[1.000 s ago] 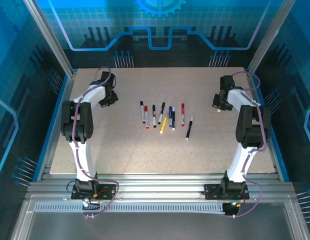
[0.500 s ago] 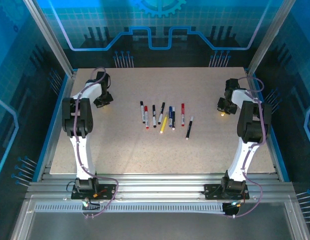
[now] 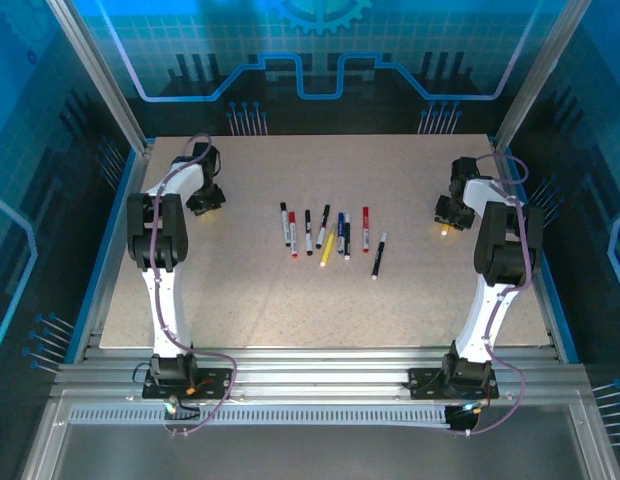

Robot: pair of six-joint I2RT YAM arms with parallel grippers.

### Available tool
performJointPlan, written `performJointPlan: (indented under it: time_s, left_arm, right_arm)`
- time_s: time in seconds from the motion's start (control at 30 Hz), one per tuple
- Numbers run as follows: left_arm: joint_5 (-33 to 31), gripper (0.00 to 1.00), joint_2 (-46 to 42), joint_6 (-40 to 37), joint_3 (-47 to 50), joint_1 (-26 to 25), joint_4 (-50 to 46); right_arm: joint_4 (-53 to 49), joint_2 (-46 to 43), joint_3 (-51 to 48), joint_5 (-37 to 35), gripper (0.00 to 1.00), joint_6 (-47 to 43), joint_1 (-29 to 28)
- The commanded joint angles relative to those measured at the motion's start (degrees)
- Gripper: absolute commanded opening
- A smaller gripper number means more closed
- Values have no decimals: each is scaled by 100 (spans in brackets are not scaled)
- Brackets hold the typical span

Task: Open the pen caps

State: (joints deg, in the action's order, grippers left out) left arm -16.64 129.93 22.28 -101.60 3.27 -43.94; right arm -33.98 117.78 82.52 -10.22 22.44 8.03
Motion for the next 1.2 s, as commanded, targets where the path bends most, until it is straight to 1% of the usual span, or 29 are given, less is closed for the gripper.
performJointPlan:
  time_s: [0.0, 0.23, 0.43, 0.5, 0.57, 0.67, 0.8, 0.93, 1.03, 1.17]
  left_arm:
    - [98, 29, 123, -74, -39, 86, -212]
    - [460, 30, -261, -62, -59, 52, -95]
    - [364, 34, -986, -69, -173, -293, -90]
    - [340, 35, -1163, -54, -183, -490, -30]
    - [349, 36, -1285, 10, -139, -700, 78]
    - [553, 36, -1395, 202, 46, -1071, 433]
    - [591, 36, -1380, 518, 328, -1621, 965]
    - [470, 38, -1157, 708, 381, -1962, 1159]
    - [426, 39, -918, 760, 237, -2064, 1142]
    - [445, 39, -557, 783, -34, -2133, 1053]
  right_arm:
    - [-169, -63, -47, 145, 35, 87, 75]
    - [-85, -614, -225, 87, 37, 154, 76]
    - [110, -1413, -486, 99, 40, 256, -80]
    - [122, -1630, -531, -115, 41, 258, -370]
    - [129, -1790, -561, -412, 42, 208, -776]
    - [117, -2011, -577, -732, 42, 222, -1390]
    - [384, -2394, -757, -1000, 45, 165, -2424]
    - [589, -2566, -981, -672, 46, 351, -3133]
    - [1073, -2705, -1401, -279, 47, 530, -3478]
    - [1208, -2586, -1555, -140, 47, 680, -3836]
